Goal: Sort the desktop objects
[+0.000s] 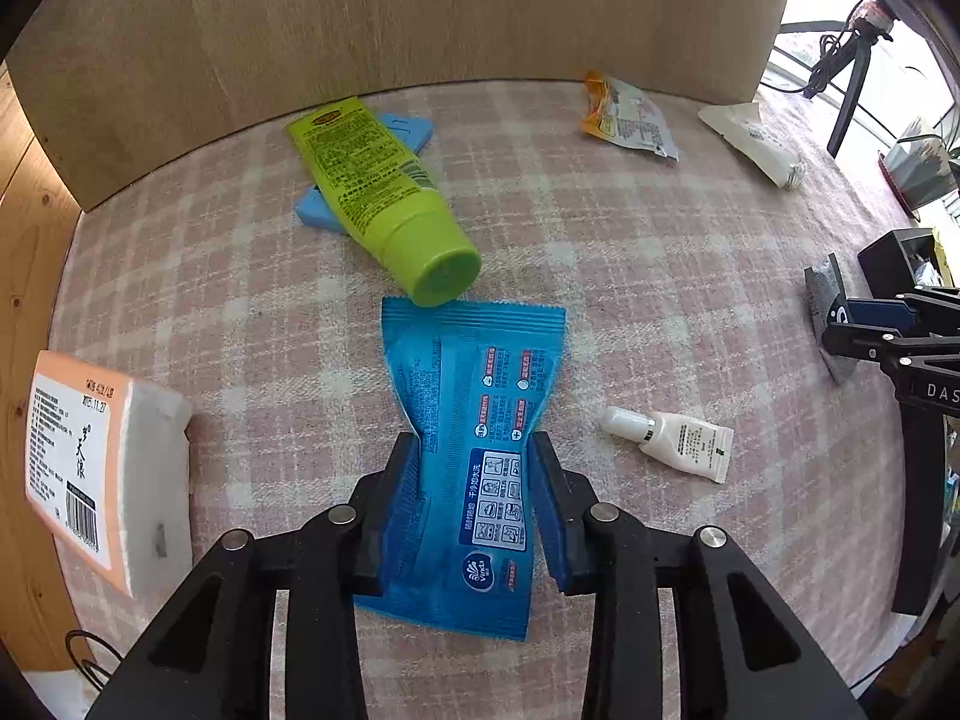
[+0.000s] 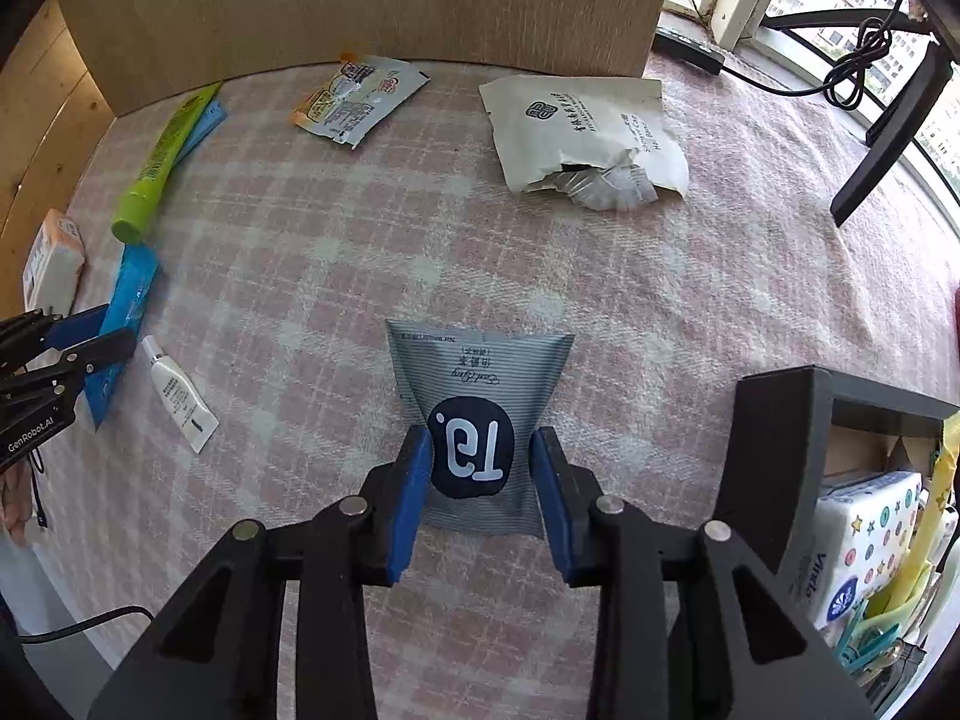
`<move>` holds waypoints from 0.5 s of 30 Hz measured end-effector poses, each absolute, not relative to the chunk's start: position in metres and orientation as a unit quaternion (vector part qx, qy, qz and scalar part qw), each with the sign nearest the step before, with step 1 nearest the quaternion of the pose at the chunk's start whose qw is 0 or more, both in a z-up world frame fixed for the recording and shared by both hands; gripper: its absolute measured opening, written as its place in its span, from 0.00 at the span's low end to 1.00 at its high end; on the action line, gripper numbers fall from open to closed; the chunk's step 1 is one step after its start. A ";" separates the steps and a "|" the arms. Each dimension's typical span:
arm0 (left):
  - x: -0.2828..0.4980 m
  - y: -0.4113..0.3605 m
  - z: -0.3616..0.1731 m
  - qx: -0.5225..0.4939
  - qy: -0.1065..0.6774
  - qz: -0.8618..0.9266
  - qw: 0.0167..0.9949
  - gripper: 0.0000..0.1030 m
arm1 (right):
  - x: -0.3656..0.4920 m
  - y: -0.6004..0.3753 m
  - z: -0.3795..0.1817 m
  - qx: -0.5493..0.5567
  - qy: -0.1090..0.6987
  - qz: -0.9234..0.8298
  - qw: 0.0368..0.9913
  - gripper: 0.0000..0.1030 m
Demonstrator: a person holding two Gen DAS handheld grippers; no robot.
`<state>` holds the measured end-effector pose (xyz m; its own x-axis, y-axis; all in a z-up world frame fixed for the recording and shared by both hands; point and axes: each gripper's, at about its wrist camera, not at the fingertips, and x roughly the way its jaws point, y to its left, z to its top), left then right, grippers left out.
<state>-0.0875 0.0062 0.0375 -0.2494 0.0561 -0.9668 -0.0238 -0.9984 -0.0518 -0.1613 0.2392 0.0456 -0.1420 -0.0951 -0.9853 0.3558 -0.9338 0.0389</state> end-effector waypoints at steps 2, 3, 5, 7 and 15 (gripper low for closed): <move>-0.085 0.002 0.039 -0.613 -0.025 0.789 0.026 0.28 | -0.162 0.241 0.044 0.642 0.096 -0.745 0.153 0.02; -0.083 -0.001 0.040 -0.613 -0.032 0.789 0.027 0.25 | -0.161 0.241 0.045 0.641 0.097 -0.746 0.155 0.02; -0.081 -0.005 0.042 -0.612 -0.046 0.789 0.024 0.21 | -0.161 0.240 0.046 0.640 0.095 -0.747 0.155 0.02; -0.078 -0.008 0.043 -0.610 -0.048 0.790 0.024 0.17 | -0.161 0.240 0.047 0.641 0.087 -0.746 0.157 0.01; -0.043 -0.021 0.053 -0.607 -0.054 0.793 0.005 0.09 | -0.159 0.249 0.059 0.643 0.035 -0.747 0.169 0.00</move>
